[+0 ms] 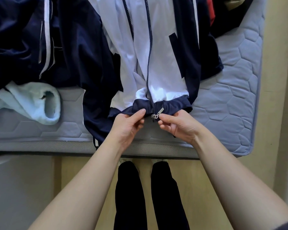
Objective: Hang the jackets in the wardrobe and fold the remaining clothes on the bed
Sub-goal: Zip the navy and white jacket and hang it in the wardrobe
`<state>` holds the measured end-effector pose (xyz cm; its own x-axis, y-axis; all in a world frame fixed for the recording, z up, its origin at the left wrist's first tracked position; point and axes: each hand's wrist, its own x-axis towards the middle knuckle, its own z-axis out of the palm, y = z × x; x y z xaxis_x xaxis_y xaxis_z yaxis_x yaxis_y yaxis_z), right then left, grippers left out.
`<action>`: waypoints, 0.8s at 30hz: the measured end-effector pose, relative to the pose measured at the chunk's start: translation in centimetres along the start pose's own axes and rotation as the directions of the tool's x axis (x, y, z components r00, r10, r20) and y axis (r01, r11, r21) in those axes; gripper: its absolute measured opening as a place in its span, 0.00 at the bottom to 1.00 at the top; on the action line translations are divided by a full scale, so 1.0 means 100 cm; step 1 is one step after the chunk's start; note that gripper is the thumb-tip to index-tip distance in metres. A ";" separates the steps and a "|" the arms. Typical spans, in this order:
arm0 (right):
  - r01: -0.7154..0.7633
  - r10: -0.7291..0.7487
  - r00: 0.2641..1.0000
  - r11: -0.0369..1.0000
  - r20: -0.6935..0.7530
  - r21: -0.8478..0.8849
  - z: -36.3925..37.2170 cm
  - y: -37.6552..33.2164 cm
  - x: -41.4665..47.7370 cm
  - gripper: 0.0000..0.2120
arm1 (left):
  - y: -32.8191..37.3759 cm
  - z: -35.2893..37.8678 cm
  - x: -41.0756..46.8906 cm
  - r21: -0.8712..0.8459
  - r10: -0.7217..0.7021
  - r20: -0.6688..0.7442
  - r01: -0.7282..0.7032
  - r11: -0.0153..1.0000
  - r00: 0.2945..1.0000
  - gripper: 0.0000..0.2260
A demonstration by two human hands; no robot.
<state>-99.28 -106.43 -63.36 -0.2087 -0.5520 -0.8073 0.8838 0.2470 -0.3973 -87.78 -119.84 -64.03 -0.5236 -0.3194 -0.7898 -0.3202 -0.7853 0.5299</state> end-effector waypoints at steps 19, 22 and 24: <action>0.167 -0.117 0.978 0.933 -0.171 0.319 0.033 0.010 -0.005 0.04 | 0.014 0.025 -0.016 0.162 0.451 -0.230 -0.423 0.892 0.862 0.05; 0.171 -0.121 0.978 0.933 -0.172 0.317 0.033 0.010 -0.004 0.03 | 0.013 0.026 -0.017 0.172 0.455 -0.235 -0.424 0.889 0.859 0.06; 0.171 -0.119 0.976 0.933 -0.180 0.315 0.034 0.011 -0.004 0.02 | 0.013 0.026 -0.017 0.169 0.448 -0.243 -0.417 0.893 0.860 0.07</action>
<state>-96.76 -108.66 -62.01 -0.3840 -0.4247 -0.8199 0.9211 -0.1150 -0.3719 -89.34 -118.92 -61.19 -0.4020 -0.7555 -0.5173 -0.2011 -0.4783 0.8549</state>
